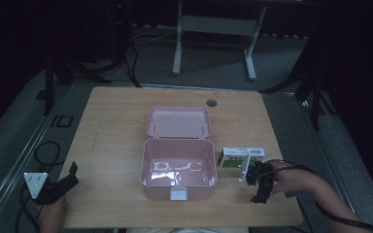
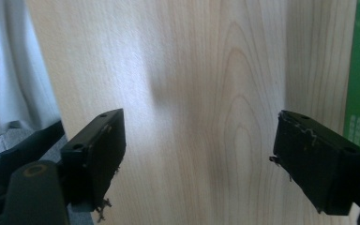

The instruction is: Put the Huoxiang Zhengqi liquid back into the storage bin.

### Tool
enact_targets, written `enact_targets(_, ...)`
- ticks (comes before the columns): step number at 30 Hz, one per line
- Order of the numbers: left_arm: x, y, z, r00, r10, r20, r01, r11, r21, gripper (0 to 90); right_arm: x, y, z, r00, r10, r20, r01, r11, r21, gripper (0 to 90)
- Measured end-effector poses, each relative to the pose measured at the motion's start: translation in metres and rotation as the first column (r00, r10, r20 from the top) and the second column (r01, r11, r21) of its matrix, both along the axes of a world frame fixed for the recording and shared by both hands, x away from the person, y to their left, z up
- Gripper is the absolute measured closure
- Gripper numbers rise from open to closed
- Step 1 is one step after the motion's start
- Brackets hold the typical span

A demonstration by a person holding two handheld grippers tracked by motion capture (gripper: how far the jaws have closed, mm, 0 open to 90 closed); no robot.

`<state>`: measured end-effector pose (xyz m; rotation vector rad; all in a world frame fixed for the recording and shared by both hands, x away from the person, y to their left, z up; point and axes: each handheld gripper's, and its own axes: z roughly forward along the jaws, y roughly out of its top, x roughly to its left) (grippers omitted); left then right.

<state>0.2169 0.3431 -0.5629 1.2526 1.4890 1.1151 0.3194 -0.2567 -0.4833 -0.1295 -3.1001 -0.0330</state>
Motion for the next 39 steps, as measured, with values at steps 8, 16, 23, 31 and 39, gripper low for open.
enact_targets(8, 0.0, 0.0, 0.0, 0.9999, -0.01, 0.004, 0.01, 1.0, 0.0, 2.1, 0.0, 0.011, 0.009, 0.999, 0.045, 0.0, -0.045, 0.999, -0.01, 20.9)
enact_targets(16, 0.0, 0.0, 0.0, 0.9999, -0.012, -0.001, 0.012, 0.9999, 0.001, 2.1, 0.003, 0.016, 0.033, 0.9976, 0.067, 0.019, -0.067, 0.998, 0.009, 22.5)
enact_targets(23, 0.0, 0.0, 0.0, 0.9999, -0.013, -0.001, 0.013, 0.9999, 0.001, 2.1, 0.008, 0.021, 0.055, 0.9933, 0.09, 0.073, -0.092, 0.996, 0.02, 22.5)
enact_targets(31, 0.0, 0.001, 0.0, 0.9999, -0.015, -0.002, 0.015, 0.9999, 0.0, 2.1, 0.022, 0.022, 0.076, 0.9866, 0.106, 0.124, -0.109, 0.994, 0.015, 25.3)
enact_targets(39, 0.0, 0.001, 0.0, 0.9999, -0.016, -0.004, 0.016, 0.9999, -0.001, 2.1, 0.041, 0.02, 0.086, 0.9868, 0.085, 0.138, -0.085, 0.996, -0.004, 28.5)
